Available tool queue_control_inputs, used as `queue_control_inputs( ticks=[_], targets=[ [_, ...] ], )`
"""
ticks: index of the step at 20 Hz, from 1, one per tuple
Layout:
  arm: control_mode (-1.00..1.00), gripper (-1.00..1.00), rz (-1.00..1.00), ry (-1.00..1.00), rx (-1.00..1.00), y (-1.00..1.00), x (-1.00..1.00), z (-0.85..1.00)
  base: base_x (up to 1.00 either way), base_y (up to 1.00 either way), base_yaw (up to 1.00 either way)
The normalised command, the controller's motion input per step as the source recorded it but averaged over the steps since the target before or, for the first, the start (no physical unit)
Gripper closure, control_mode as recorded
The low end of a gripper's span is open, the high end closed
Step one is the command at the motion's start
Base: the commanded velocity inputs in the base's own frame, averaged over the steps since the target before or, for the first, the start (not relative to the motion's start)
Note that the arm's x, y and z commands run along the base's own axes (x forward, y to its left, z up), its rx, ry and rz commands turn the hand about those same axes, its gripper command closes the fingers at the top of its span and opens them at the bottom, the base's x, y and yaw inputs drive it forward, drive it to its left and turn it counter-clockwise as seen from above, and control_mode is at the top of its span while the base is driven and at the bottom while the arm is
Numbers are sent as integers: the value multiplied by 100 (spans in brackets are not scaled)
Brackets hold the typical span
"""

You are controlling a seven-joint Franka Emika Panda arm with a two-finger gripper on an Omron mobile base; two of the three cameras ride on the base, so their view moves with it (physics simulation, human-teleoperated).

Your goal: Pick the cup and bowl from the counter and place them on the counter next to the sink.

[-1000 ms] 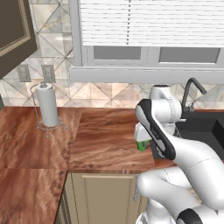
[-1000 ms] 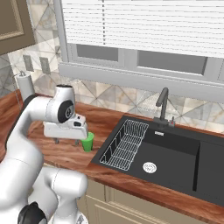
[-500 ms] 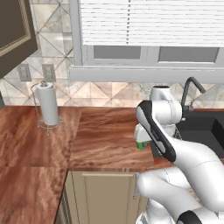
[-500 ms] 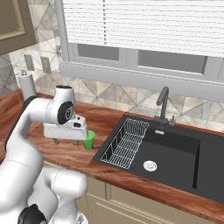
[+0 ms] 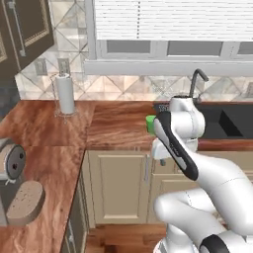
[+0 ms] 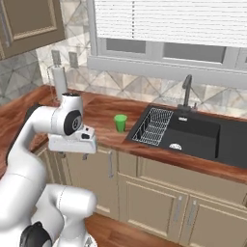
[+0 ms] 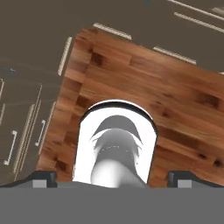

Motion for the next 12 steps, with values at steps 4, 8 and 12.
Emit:
queue_control_inputs(
  ticks=[4,8,12],
  targets=[
    [100,-100,0,0,0,0,0,0,-52,-65,59],
    [100,-100,0,0,0,0,0,0,-55,-60,83],
    [100,-100,0,0,0,0,0,0,-53,-26,87]
  ],
)
